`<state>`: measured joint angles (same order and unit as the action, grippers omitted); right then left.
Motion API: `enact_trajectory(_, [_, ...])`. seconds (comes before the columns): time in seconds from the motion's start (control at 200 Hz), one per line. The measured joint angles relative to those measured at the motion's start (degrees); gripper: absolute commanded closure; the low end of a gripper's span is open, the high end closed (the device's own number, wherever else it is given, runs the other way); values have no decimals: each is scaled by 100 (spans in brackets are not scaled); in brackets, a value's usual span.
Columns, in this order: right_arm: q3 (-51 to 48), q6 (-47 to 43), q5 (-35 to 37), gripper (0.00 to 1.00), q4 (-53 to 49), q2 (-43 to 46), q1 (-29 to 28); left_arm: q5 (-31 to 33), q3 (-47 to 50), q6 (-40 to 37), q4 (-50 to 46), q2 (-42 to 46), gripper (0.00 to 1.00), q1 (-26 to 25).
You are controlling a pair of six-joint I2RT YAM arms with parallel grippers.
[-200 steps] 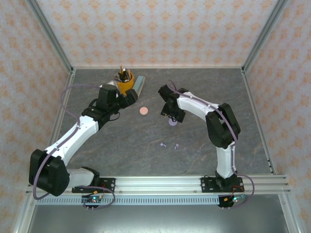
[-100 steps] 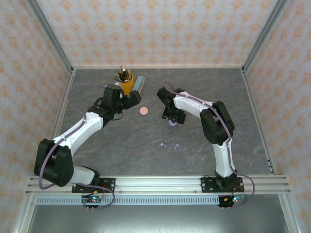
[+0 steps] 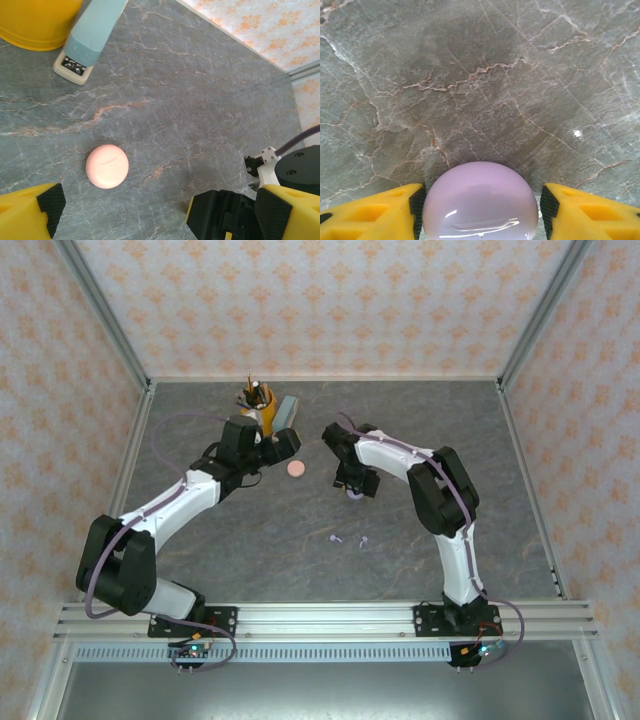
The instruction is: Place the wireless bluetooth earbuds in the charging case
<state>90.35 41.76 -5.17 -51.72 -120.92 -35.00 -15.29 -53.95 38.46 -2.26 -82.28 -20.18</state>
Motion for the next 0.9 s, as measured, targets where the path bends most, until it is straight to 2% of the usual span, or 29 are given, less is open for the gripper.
enact_trajectory(0.46, [-350, -83, -46, 62, 415, 205, 17, -234, 645, -125, 595, -164, 2, -157])
enact_trajectory(0.901, [-1064, 433, -605, 63, 1353, 715, 245, -953, 1322, -413, 1733, -774, 5, -199])
